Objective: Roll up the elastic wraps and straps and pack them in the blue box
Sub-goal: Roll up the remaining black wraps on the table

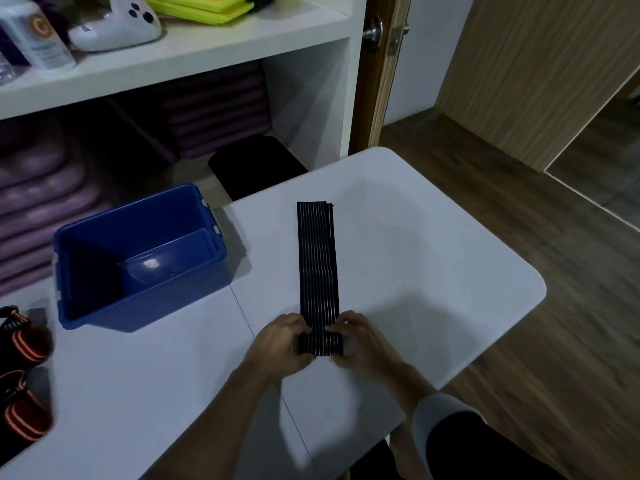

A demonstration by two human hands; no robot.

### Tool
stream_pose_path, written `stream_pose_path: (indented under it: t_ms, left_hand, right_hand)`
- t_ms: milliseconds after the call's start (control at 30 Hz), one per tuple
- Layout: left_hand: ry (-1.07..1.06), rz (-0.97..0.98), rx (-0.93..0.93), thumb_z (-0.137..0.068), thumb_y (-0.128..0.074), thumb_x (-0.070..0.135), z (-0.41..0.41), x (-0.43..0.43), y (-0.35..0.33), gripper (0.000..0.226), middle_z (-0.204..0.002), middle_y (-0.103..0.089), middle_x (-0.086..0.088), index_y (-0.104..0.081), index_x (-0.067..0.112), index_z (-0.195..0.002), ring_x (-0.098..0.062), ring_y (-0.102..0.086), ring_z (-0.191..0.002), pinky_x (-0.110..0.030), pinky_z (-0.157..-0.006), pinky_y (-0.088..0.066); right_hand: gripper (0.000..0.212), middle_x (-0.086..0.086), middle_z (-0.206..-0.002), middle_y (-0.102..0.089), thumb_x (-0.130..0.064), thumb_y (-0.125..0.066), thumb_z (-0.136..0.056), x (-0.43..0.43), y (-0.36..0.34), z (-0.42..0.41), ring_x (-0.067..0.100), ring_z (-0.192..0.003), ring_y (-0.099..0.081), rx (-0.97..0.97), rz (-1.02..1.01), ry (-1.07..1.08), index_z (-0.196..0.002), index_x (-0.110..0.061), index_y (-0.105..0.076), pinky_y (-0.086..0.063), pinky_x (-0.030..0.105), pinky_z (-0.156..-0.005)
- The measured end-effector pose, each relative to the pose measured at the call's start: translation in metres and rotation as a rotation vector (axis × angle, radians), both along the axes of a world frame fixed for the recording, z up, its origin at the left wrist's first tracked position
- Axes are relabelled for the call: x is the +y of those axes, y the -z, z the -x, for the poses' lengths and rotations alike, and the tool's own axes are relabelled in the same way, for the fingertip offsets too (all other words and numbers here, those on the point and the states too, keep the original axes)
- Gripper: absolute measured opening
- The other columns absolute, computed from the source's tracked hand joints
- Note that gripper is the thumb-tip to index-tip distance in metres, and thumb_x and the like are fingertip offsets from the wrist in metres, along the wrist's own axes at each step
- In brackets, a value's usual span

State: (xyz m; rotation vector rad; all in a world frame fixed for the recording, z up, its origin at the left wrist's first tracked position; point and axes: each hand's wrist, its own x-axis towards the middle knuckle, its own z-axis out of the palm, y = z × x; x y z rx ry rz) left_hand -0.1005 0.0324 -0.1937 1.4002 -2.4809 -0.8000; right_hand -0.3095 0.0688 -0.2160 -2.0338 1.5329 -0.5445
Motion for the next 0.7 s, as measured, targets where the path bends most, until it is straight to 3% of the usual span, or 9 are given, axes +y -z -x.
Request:
stream_pose_path:
  t_ms: [100,200,267,333,433,567,633,700]
  left_hand:
    - [-0.099,-0.113,0.07,-0.076,-0.06,0.042,0.004,-0.009,-0.009,0.028,-0.091,-0.065,0.01,-0.067,0.032,-0.101,-0.009,-0.055,-0.09,-0.021,-0.075,-0.045]
    - [-0.231,-0.185,0.135,-0.085,-0.053,0.047,0.012,-0.024,-0.012,0.027,-0.087,-0.068,0.005,-0.065,0.032,-0.103,-0.011,-0.059,-0.085,-0.03,-0.076,-0.05]
    - [-0.319,-0.185,0.138,-0.088,-0.053,0.044,0.021,-0.03,-0.009,0.032,-0.093,-0.07,-0.001,-0.063,0.024,-0.112,-0.016,-0.063,-0.086,-0.032,-0.078,-0.051]
    - [-0.398,-0.133,0.096,-0.09,-0.054,0.041,0.029,-0.034,-0.003,0.034,-0.1,-0.067,-0.004,-0.059,0.021,-0.117,-0.022,-0.063,-0.091,-0.033,-0.078,-0.051]
    - [-0.45,-0.023,0.032,-0.088,-0.057,0.034,0.033,-0.034,0.004,0.04,-0.111,-0.057,-0.006,-0.052,0.02,-0.125,-0.026,-0.057,-0.1,-0.035,-0.078,-0.05]
    - [-0.217,0.227,0.122,-0.079,-0.066,0.025,0.028,-0.033,0.01,0.033,-0.108,-0.06,-0.003,-0.065,0.014,-0.11,-0.021,-0.056,-0.096,-0.033,-0.076,-0.053]
    - [-0.103,0.216,0.084,-0.066,-0.078,0.031,0.02,-0.036,0.016,0.049,-0.11,-0.062,-0.003,-0.067,0.013,-0.11,-0.021,-0.059,-0.094,-0.03,-0.077,-0.054]
    - [-0.048,0.165,0.051,-0.056,-0.085,0.029,0.014,-0.039,0.019,0.065,-0.114,-0.062,-0.003,-0.064,0.014,-0.116,-0.022,-0.059,-0.095,-0.033,-0.079,-0.054]
  right_hand:
    - [0.041,0.002,-0.1,-0.066,-0.036,-0.061,-0.074,-0.01,-0.013,-0.001,0.02,-0.092,-0.057,-0.007,-0.034,0.075,-0.108,-0.015,-0.067,-0.043,0.025,-0.081]
    - [0.056,-0.001,-0.079,-0.062,-0.055,-0.042,-0.075,-0.026,-0.018,-0.003,0.017,-0.072,-0.053,-0.117,-0.117,0.23,-0.102,-0.01,-0.063,-0.035,0.022,-0.067]
    - [0.048,0.008,-0.083,-0.064,-0.047,-0.051,-0.08,-0.036,-0.015,-0.007,0.019,-0.072,-0.056,-0.108,-0.157,0.298,-0.105,-0.006,-0.057,-0.033,0.021,-0.065]
    - [0.038,0.012,-0.101,-0.063,-0.03,-0.06,-0.085,-0.044,-0.009,-0.009,0.025,-0.09,-0.061,-0.064,-0.159,0.33,-0.114,-0.007,-0.053,-0.036,0.022,-0.069]
    - [0.045,0.01,-0.112,-0.055,-0.02,-0.068,-0.081,-0.05,-0.004,-0.007,0.026,-0.098,-0.057,-0.068,-0.054,0.334,-0.122,-0.011,-0.054,-0.04,0.023,-0.077]
    - [0.028,0.005,-0.098,-0.062,-0.033,-0.069,-0.073,-0.049,0.0,0.003,0.025,-0.087,-0.06,-0.015,0.131,0.164,-0.095,-0.015,-0.068,-0.051,0.029,-0.074]
    - [0.042,0.002,-0.104,-0.064,-0.045,-0.07,-0.066,-0.049,0.002,0.009,0.023,-0.088,-0.06,0.052,0.113,0.069,-0.099,-0.019,-0.069,-0.049,0.028,-0.076]
    - [0.053,0.001,-0.107,-0.064,-0.041,-0.078,-0.057,-0.051,0.003,0.013,0.024,-0.089,-0.06,0.089,0.084,0.019,-0.104,-0.02,-0.067,-0.05,0.031,-0.077]
